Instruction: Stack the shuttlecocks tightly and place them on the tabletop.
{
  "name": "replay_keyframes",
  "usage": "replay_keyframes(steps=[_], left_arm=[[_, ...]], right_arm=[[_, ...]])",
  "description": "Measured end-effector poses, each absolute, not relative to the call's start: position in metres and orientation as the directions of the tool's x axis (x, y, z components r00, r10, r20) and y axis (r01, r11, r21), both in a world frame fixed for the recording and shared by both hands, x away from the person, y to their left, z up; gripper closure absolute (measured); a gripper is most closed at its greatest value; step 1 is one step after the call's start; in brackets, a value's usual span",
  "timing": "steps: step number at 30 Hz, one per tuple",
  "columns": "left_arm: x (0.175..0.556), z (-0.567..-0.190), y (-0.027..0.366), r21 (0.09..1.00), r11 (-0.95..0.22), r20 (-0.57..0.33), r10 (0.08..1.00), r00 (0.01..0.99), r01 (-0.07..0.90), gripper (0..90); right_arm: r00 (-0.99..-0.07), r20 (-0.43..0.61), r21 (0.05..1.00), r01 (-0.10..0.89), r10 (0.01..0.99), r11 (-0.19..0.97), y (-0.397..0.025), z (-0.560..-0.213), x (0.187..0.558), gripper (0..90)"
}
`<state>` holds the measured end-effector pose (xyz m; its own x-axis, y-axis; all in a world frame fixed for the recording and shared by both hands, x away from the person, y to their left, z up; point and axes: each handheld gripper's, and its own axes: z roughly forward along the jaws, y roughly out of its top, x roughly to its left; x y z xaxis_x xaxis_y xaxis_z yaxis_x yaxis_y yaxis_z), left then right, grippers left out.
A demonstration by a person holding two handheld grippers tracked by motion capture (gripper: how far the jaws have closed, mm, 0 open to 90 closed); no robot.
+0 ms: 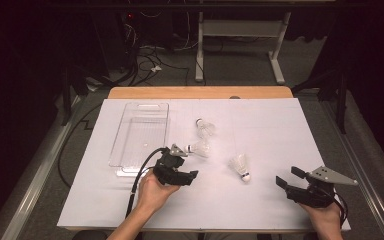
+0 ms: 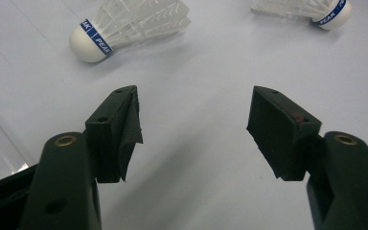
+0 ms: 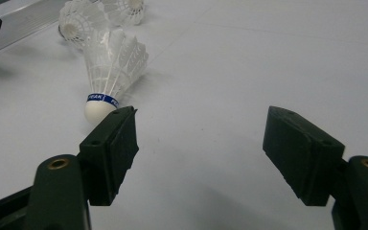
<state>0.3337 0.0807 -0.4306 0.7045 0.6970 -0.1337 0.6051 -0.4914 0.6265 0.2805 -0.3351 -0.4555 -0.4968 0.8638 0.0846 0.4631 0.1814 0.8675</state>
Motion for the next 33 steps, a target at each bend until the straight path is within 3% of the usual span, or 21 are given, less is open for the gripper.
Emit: replay_keyframes(steps=[33], left_arm=[[0.313,-0.431,0.089,0.649,-0.484,-0.124,0.694,0.709,0.587,37.0]], right_arm=[[-0.496,0.083,0.867,0.464,0.864,0.183,-0.335,-0.456,0.281,27.9]])
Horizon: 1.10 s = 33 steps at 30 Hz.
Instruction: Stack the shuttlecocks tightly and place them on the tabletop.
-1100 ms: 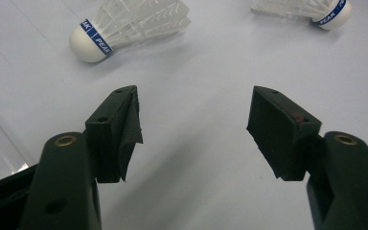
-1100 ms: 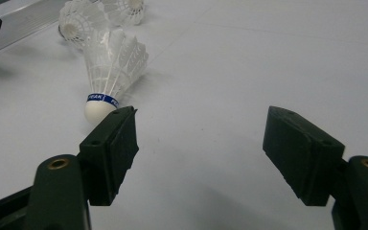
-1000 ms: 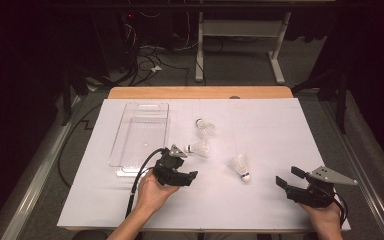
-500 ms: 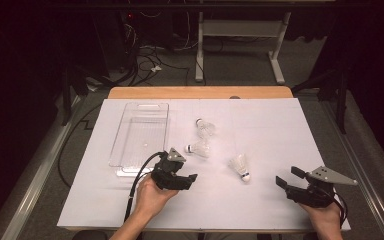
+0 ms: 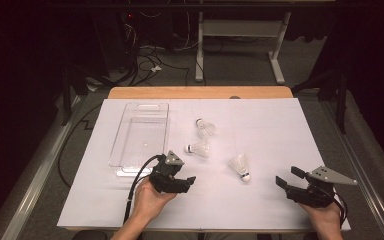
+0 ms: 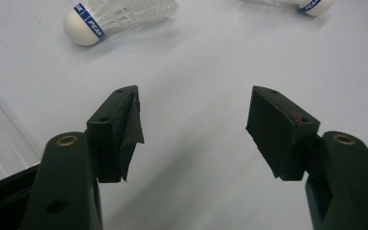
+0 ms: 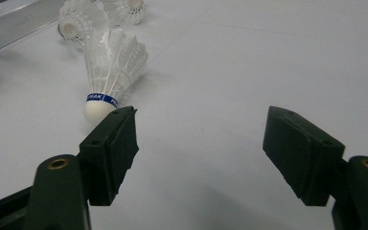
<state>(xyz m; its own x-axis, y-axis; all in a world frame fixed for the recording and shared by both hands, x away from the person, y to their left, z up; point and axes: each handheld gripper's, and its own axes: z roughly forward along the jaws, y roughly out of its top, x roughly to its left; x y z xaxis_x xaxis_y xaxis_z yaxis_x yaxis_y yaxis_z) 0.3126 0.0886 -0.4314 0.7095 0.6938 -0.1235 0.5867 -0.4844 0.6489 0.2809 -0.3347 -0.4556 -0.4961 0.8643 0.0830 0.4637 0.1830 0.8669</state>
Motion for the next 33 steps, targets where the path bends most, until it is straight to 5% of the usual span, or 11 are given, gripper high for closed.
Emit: replay_keyframes(steps=[33], left_arm=[[0.295,-0.439,0.122,0.658,-0.447,-0.135,0.721,0.680,0.605,37.5]], right_arm=[[-0.496,0.082,0.865,0.467,0.865,0.185,-0.334,-0.456,0.281,27.9]])
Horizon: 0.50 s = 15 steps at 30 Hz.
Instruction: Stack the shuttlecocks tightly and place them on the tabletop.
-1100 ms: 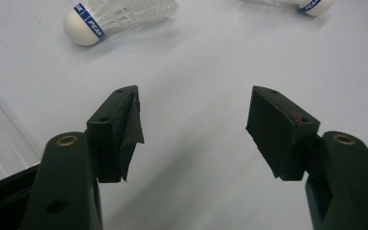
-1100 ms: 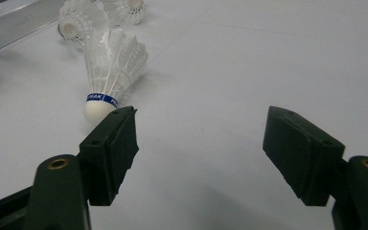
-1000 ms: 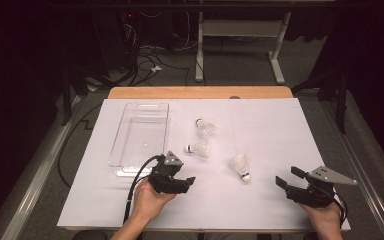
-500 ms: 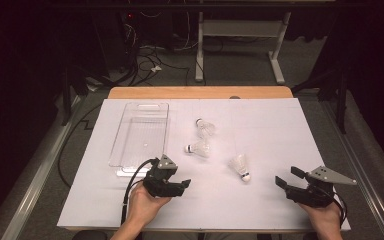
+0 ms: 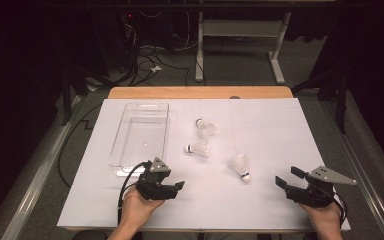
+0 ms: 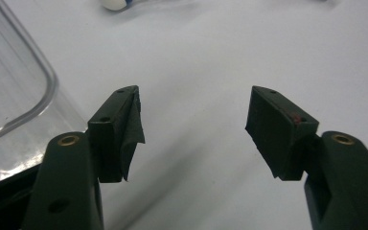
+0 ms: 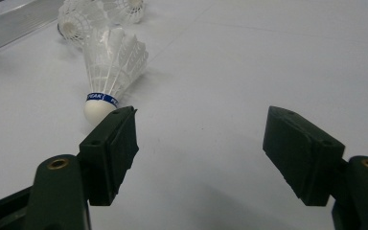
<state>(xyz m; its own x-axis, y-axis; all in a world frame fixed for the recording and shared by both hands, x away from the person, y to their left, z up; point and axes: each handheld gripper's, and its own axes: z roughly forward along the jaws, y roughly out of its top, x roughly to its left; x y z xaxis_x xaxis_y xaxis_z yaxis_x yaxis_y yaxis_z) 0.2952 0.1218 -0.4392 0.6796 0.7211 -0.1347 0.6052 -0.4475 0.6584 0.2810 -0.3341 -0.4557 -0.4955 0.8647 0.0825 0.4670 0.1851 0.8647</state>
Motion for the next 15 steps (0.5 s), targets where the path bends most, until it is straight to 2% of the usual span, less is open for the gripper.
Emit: replay_keyframes(steps=[15], left_arm=[[0.285,-0.440,0.144,0.680,-0.419,-0.131,0.739,0.661,0.602,37.9]], right_arm=[[-0.493,0.083,0.864,0.468,0.866,0.184,-0.334,-0.456,0.281,27.9]])
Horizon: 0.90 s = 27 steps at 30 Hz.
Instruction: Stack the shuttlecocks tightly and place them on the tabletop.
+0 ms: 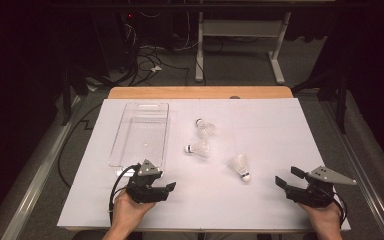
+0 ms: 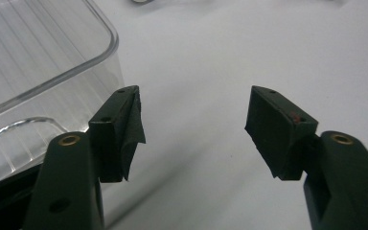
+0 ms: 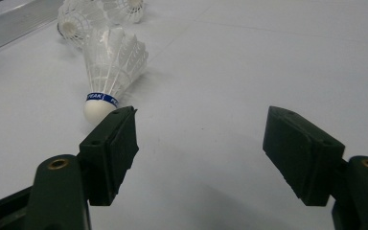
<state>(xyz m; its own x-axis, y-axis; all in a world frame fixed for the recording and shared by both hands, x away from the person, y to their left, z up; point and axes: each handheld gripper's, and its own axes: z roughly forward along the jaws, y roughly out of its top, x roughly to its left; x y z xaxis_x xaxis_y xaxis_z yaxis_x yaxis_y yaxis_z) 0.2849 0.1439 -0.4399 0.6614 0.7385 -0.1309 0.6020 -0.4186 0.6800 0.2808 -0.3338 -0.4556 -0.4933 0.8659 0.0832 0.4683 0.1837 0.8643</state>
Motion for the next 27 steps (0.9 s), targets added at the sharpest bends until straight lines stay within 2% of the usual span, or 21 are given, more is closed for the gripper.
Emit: replay_keyframes(steps=[27], left_arm=[[0.271,-0.443,0.183,0.706,-0.361,-0.120,0.787,0.605,0.609,37.9]], right_arm=[[-0.488,0.081,0.864,0.470,0.869,0.183,-0.334,-0.456,0.281,27.9]])
